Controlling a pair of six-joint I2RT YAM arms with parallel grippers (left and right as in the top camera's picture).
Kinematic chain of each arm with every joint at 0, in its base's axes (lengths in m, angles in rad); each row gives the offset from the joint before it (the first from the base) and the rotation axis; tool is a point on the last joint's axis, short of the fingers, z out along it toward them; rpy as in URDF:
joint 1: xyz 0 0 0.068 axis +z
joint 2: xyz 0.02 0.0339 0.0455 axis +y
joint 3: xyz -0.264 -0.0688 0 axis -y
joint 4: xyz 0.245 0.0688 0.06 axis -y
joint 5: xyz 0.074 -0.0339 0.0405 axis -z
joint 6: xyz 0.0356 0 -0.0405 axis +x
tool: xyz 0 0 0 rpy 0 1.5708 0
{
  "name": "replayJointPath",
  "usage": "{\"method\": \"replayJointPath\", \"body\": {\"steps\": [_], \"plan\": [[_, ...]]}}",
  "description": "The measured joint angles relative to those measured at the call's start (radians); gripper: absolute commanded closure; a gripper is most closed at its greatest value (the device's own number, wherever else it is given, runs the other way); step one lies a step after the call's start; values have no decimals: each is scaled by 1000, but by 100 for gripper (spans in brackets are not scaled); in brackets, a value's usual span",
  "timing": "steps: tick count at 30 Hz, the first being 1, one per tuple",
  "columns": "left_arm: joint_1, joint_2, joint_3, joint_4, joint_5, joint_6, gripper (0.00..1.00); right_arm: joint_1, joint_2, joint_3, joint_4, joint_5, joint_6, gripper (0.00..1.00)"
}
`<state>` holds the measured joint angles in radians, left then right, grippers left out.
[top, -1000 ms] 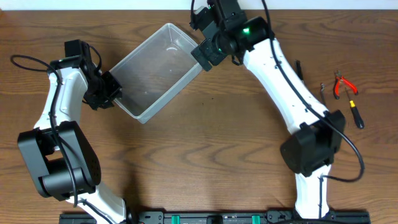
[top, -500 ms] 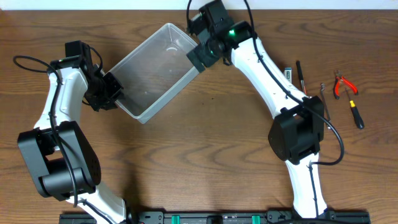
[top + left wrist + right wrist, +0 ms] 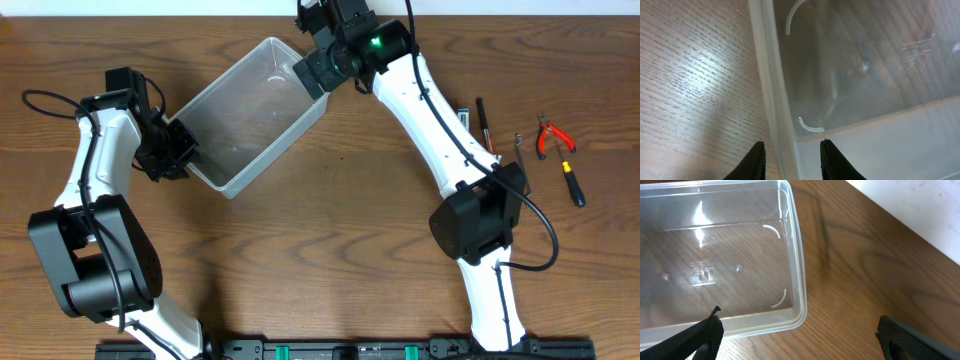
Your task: Pack container
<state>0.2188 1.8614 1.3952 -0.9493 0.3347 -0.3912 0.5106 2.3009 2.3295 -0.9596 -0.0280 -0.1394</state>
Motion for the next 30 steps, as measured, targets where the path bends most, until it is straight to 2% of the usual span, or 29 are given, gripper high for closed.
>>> {"method": "replayJointPath", "body": {"steps": [13,16,17,18,19,20,26,30], "plan": [[0,0,0,-15,0,0,74,0,163,11,-7,-43,-2,7],[0,0,0,-14,0,0,74,1,163,12,2,-47,-7,21],[0,0,0,-14,0,0,74,1,163,12,5,-48,-10,29],[0,0,0,-14,0,0,74,1,163,12,5,-48,-4,43],[0,0,0,-14,0,0,74,1,163,12,2,-48,-5,52],[0,0,0,-14,0,0,74,1,163,12,0,-49,-6,57],[0,0,0,-14,0,0,74,0,163,12,-31,-47,-6,63],[0,0,0,-15,0,0,74,0,163,12,-64,-39,-6,74]]}}
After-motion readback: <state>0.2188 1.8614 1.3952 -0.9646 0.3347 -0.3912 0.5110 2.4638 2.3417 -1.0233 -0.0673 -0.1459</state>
